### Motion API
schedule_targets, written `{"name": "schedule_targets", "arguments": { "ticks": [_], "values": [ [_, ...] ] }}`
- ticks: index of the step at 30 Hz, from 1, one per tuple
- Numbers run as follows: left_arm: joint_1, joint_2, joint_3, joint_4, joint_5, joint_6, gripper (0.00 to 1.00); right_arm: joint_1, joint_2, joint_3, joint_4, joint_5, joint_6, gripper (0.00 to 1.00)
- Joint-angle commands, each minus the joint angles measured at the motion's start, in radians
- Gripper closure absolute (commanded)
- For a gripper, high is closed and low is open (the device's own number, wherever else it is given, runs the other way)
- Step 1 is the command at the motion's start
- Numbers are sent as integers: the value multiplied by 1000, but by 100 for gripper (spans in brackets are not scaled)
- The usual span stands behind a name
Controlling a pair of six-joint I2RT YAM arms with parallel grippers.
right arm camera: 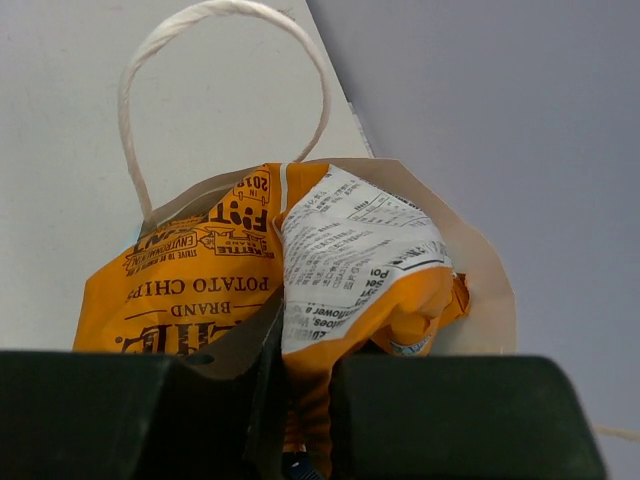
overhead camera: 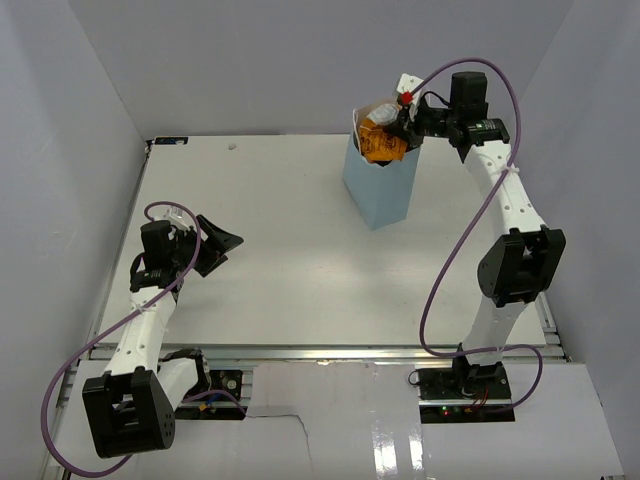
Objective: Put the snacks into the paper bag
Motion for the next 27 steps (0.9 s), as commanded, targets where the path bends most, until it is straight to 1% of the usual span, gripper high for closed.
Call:
{"name": "schedule_targets", "arguments": {
  "ticks": [1,3,6,10,16,19,20,24,25,27],
  "values": [
    [5,-5,-5,21,16,3,15,0,5,-13,55,35,-114,85],
    [5,-5,-8,21,16,1,15,0,6,-31,38,24,-178,85],
    [5,-5,-12,21,18,1,15,0,18,-41,21,32,-208,83],
    [5,-2,-8,22,18,3,15,-2,57,-4,-45,56,-258,82],
    [5,0,-6,22,21,3,15,0,104,32,-87,131,-233,80],
    [5,-3,-8,22,23,1,15,0,123,53,-99,166,-205,77],
    [6,-2,-8,22,23,1,15,0,127,61,-110,170,-205,75],
    [5,0,-9,24,23,0,15,9,153,108,-180,171,-251,68],
    [5,0,-8,24,23,-2,15,18,160,117,-197,177,-261,65],
    [5,0,-9,25,26,-2,15,29,181,149,-261,186,-286,62]
  ]
}}
